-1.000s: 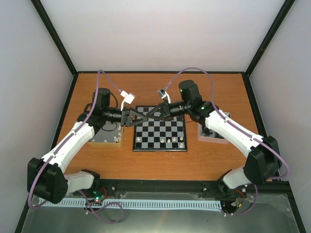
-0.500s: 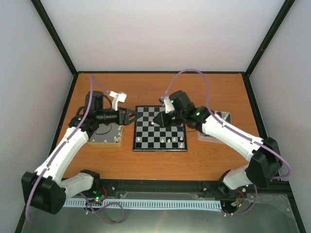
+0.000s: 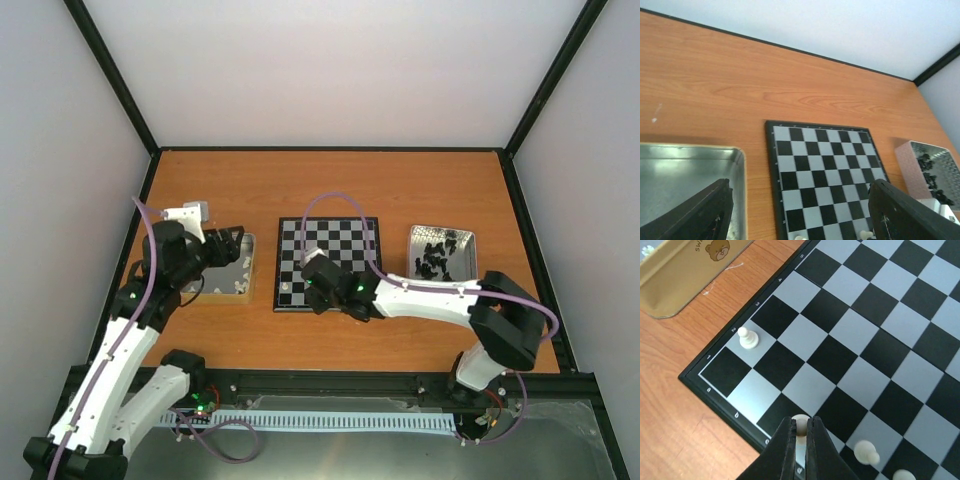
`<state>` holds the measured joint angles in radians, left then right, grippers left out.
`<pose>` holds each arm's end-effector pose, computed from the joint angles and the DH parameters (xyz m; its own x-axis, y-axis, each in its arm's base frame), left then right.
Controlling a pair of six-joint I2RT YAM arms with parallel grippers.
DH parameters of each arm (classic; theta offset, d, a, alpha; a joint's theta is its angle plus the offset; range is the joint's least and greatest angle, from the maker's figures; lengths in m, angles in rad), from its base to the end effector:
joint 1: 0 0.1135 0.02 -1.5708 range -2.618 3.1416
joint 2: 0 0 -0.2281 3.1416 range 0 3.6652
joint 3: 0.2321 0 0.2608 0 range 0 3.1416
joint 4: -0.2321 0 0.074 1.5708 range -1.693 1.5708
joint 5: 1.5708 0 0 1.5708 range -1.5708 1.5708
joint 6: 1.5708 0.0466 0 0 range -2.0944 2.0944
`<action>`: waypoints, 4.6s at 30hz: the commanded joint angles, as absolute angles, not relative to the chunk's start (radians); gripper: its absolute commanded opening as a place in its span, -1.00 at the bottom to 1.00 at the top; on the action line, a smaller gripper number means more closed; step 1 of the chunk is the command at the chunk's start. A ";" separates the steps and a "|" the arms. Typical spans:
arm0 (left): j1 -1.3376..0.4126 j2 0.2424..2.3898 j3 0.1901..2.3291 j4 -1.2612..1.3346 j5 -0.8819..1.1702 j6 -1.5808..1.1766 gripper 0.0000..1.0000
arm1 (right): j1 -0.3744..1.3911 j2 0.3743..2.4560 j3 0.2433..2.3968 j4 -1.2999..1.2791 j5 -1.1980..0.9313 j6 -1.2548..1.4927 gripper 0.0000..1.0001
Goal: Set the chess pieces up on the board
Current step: Place the chess piece on the chessboard, then pick up the chess piece from the storage box.
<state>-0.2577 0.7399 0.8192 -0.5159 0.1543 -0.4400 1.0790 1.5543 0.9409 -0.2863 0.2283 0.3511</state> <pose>0.1999 -0.0601 0.2964 -0.5346 -0.2943 -0.7922 0.1755 0.8783 -0.4448 0.1663 0.2882 0.1510 -0.6197 -0.4473 -0.6449 -0.6166 0.7858 0.0474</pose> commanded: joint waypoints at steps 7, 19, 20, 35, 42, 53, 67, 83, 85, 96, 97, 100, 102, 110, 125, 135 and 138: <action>-0.253 0.630 0.727 -0.527 0.062 -0.465 0.51 | 1.116 1.675 1.032 -0.202 0.280 0.336 -0.94; -0.253 0.607 0.713 -0.522 0.063 -0.473 0.52 | 1.127 1.799 1.117 -0.244 0.271 0.375 -0.94; -0.253 0.604 0.711 -0.521 0.063 -0.474 0.52 | 1.126 1.803 1.122 -0.248 0.280 0.380 -0.94; -0.253 0.611 0.710 -0.517 0.073 -0.466 0.52 | 1.126 1.885 1.155 -0.269 0.328 0.414 -0.94; -0.253 0.613 0.710 -0.521 0.062 -0.468 0.53 | 1.126 1.867 1.158 -0.295 0.316 0.420 -0.75; -0.244 0.829 0.778 -0.609 -0.006 -0.509 0.57 | 1.126 1.618 1.196 -0.440 0.372 0.526 -0.06; -0.120 1.278 0.885 -0.617 0.121 -0.418 -0.06 | 1.106 1.581 1.129 -0.395 0.251 0.502 -0.13; -0.120 1.639 1.020 -0.634 0.256 -0.314 0.01 | 1.075 1.699 1.144 -0.353 0.181 0.501 -0.18; -0.120 1.662 1.020 -0.639 0.241 -0.312 -0.10 | 1.062 1.705 1.145 -0.348 0.166 0.496 -0.19; -0.120 1.713 1.018 -0.650 0.149 -0.329 -0.42 | 1.023 1.709 1.134 -0.336 0.115 0.483 -0.22; -0.120 1.718 1.022 -0.655 0.126 -0.334 -0.36 | 1.021 1.709 1.135 -0.336 0.115 0.483 -0.22; -0.120 1.733 1.030 -0.666 0.081 -0.350 -0.30 | 1.022 1.709 1.134 -0.332 0.113 0.483 -0.23; -0.120 1.740 1.032 -0.665 0.081 -0.354 -0.30 | 1.022 1.709 1.134 -0.331 0.112 0.483 -0.23; -0.120 1.770 1.059 -0.662 0.121 -0.367 -0.32 | 1.020 1.696 1.114 -0.314 0.114 0.484 -0.26; -0.120 1.717 1.032 -0.660 0.100 -0.383 -0.78 | 1.021 1.583 1.063 -0.295 0.188 0.538 -0.30; -0.115 1.410 1.004 -0.641 0.226 -0.485 -0.73 | 1.018 1.502 1.005 -0.080 0.055 0.627 -0.26; -0.115 1.304 0.978 -0.595 0.451 -0.565 -0.70 | 1.019 1.494 0.978 0.024 0.020 0.635 -0.17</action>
